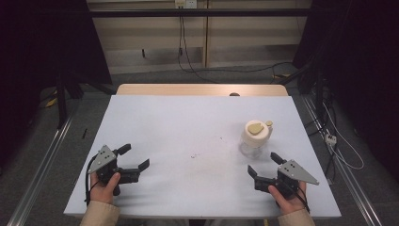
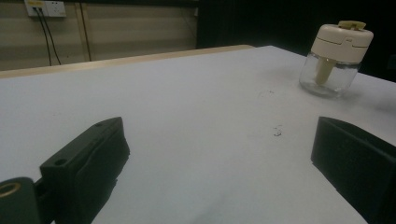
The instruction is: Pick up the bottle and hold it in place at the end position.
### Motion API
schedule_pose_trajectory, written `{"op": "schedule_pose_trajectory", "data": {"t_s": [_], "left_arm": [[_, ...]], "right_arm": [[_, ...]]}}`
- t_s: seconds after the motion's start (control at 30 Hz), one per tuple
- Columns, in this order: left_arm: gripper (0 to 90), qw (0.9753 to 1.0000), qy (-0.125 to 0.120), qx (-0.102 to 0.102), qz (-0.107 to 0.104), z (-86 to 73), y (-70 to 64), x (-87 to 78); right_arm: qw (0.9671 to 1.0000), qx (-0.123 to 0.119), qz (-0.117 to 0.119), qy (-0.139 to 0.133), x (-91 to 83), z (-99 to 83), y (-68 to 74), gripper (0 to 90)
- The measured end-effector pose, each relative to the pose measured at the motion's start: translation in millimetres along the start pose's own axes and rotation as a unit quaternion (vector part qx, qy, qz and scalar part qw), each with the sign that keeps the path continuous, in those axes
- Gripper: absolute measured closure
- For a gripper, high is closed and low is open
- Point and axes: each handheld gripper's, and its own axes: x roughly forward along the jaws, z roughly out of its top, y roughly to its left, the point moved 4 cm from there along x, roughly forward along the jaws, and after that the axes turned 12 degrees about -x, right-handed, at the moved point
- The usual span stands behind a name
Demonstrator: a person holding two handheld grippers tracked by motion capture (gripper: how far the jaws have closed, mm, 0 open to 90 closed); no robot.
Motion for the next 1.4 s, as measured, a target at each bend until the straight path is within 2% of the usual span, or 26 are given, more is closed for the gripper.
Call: {"op": "schedule_pose_trajectory", "data": {"t_s": [0.37, 0.7, 0.9, 1.2, 1.4], "left_arm": [[3.4, 1.0000, -0.002, -0.001, -0.002, 0.1, -0.5, 0.3], [3.4, 1.0000, 0.000, 0.002, -0.005, -0.3, -1.3, 1.0], [3.4, 1.0000, 0.003, 0.003, -0.005, -0.4, -1.6, 0.9], [3.4, 1.0000, 0.004, 0.006, -0.007, -0.9, -1.2, 1.5], [3.5, 0.9999, 0.005, 0.005, -0.008, -1.4, -1.0, 1.7]], "right_arm": [[1.0000, -0.001, -0.001, 0.002, 4.1, 1.3, -2.0, 3.8], [0.9998, 0.009, -0.014, 0.007, 15.8, 2.8, -15.6, 4.6], [0.9996, -0.008, -0.020, 0.016, 26.0, 6.3, -22.2, 4.8], [0.9995, 0.005, -0.026, 0.016, 34.2, 8.7, -32.9, 4.8], [0.9995, 0.010, -0.024, 0.018, 43.1, 10.6, -35.2, 5.0]]}}
